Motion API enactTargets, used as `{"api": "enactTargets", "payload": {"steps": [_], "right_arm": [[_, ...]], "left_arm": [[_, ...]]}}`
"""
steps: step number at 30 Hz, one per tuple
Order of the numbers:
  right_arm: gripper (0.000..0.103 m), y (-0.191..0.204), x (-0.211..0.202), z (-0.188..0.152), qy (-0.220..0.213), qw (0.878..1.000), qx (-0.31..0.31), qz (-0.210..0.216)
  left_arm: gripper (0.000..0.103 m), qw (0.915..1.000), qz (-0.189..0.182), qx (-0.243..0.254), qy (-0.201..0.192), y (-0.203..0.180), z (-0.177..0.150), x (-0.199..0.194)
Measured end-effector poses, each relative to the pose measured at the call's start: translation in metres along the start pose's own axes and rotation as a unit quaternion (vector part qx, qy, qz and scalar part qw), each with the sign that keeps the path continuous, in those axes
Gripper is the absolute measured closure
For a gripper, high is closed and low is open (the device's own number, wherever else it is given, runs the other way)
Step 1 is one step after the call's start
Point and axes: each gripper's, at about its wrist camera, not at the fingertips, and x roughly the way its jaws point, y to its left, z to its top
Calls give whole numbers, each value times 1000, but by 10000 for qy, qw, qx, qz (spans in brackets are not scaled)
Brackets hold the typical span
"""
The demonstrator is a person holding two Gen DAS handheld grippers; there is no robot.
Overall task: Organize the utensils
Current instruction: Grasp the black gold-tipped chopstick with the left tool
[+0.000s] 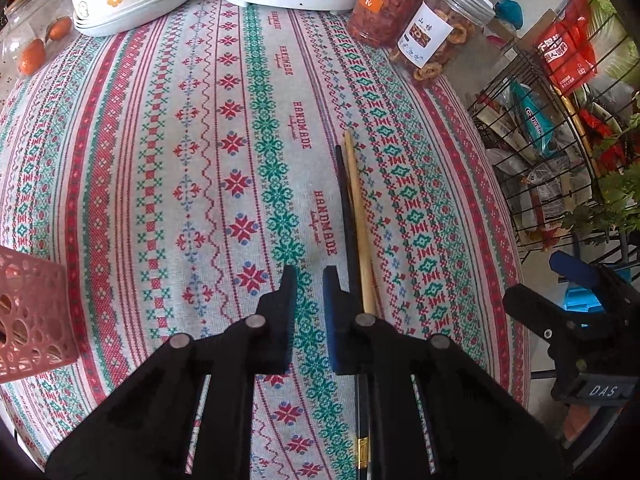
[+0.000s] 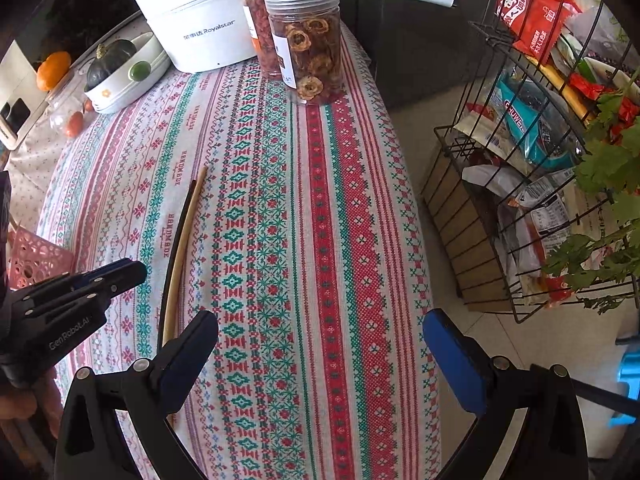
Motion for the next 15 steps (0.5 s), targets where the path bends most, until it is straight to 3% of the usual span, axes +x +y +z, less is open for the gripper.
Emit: {"api": "enactTargets", "payload": {"steps": [8, 15], "right_arm": [[0, -5, 4, 3, 62, 9998, 153, 75], [0, -5, 5, 3, 55, 9998, 162, 62]], "left_arm": [[91, 9999, -101, 92, 77, -18, 9, 8], [91, 9974, 542, 455, 157, -34, 11, 20]]}}
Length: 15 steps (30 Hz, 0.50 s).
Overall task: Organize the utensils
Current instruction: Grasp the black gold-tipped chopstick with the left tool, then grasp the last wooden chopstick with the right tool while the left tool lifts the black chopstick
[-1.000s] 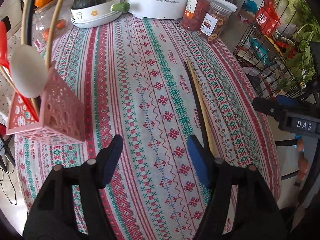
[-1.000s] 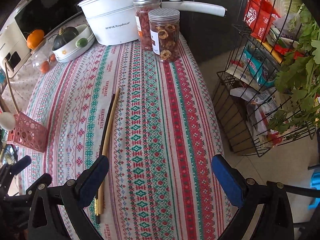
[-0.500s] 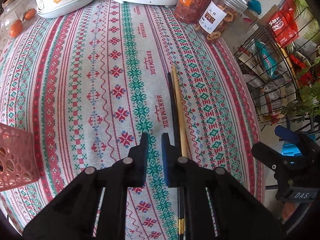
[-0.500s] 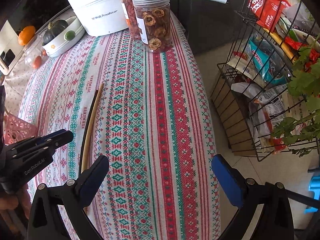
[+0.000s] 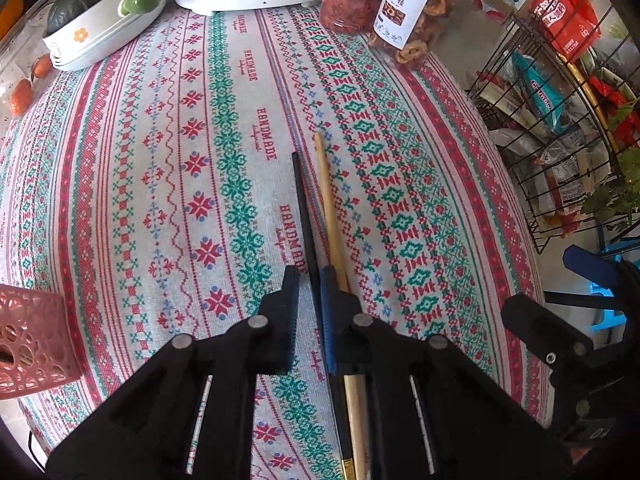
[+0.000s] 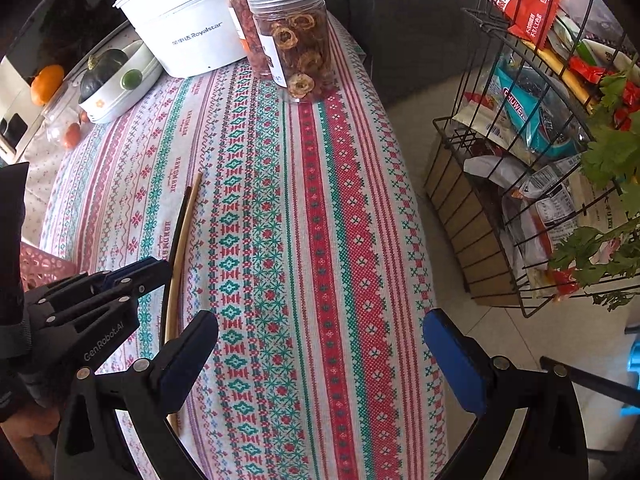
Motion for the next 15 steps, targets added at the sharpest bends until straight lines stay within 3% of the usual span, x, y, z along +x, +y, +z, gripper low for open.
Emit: {"api": "enactTargets", "payload": {"steps": [5, 9, 15], "right_arm": [[0, 1, 3, 0, 42, 10000, -27, -12], [0, 4, 4, -1, 70, 9999, -69, -36], [0, 10, 4, 0, 57, 9999, -148, -43]], "left_arm": [[91, 9993, 319, 125, -120, -11, 9, 6], [95, 9996, 251, 72, -125, -8, 10, 4], [97, 9983, 143, 198, -523, 20, -10, -32]]}}
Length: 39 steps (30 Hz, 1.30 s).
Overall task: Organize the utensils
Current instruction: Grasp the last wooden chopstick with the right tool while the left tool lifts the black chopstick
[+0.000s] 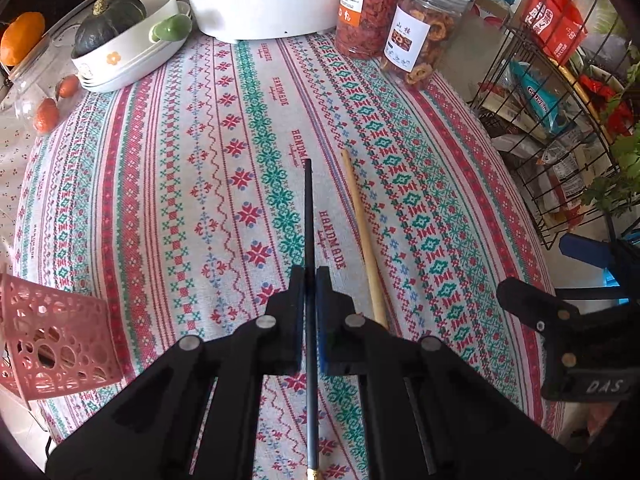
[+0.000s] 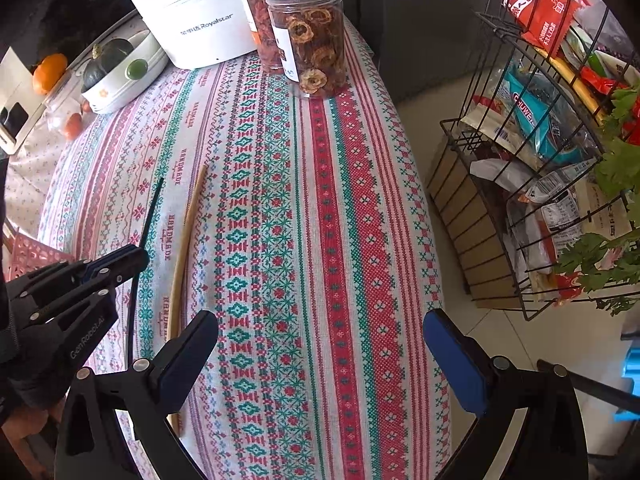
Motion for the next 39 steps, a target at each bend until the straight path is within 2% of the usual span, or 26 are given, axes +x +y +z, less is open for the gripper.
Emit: {"api": "enactTargets", "payload": {"steps": [5, 12, 15, 18, 21, 22, 23, 26, 31, 36, 39], "right_arm": [[0, 11, 4, 2, 59, 9999, -47, 129], [1, 43, 3, 8, -141, 9977, -131, 649], [6, 56, 4, 12, -240, 9973, -142, 685], [22, 70, 10, 15, -235, 9970, -165, 719], [44, 82, 20, 18, -222, 9970, -174, 716], [59, 86, 23, 19, -232, 9971, -187, 695], [70, 90, 27, 20, -242, 9972, -222, 670], [82, 103, 39, 21, -246, 9975, -372, 546], [94, 119, 48, 21, -342, 9975, -604, 151], [96, 115, 43, 15, -415, 9975, -390, 409], [96, 112, 18, 10, -722, 9951, -399, 536]], "left_arm": [[97, 9990, -241, 189, -330, 15, -26, -42], [97, 9960, -461, 306, -701, 43, -68, -94], [97, 9951, -476, 273, -821, 56, -84, -110], [97, 9935, -465, 190, -1021, 71, -99, -121], [96, 9914, -418, 31, -1236, 88, -112, -127], [96, 9917, -438, -32, -1208, 91, -113, -126], [96, 9917, -494, -63, -1186, 94, -115, -126], [96, 9910, -523, -90, -1228, 101, -121, -129], [96, 9898, -668, -249, -1234, 111, -124, -135], [97, 9858, -752, -349, -1461, 116, -126, -150], [97, 9818, -766, -393, -1693, 121, -128, -165]]}}
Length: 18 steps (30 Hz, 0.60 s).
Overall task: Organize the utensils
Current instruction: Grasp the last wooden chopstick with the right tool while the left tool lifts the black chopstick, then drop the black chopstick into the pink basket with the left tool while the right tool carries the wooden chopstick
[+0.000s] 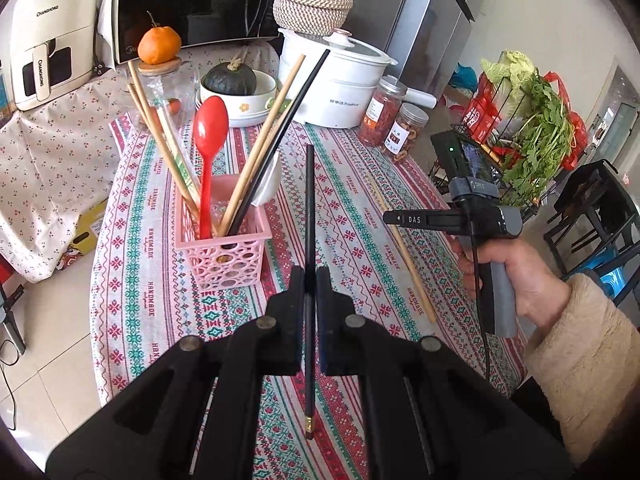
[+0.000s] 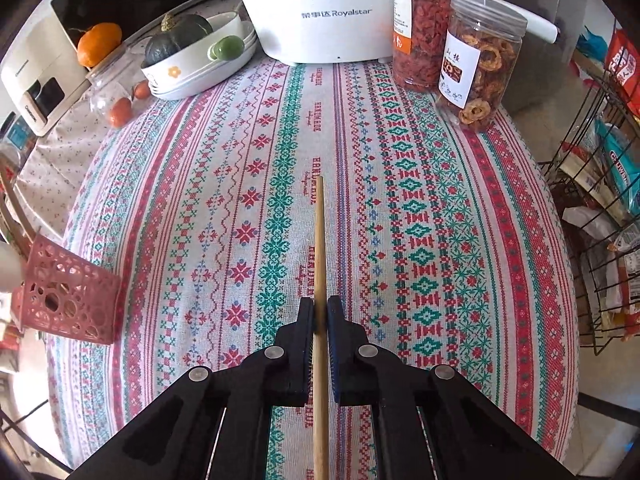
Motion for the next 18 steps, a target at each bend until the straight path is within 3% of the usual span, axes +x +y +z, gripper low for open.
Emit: {"api": "enactTargets", "payload": {"steps": [6, 12, 18], "right_arm": [[96, 6, -71, -11, -869, 9957, -22, 321], [96, 18, -138, -29, -1693, 9840, -182, 519], [96, 33, -190, -32, -2291, 9702, -370, 690]], "left_arm": [[97, 9987, 64, -133, -497, 6, 4, -26], [97, 9950, 21, -274, -961, 8, 12, -51], [97, 9847, 24, -501, -1667, 20, 28, -87]]}}
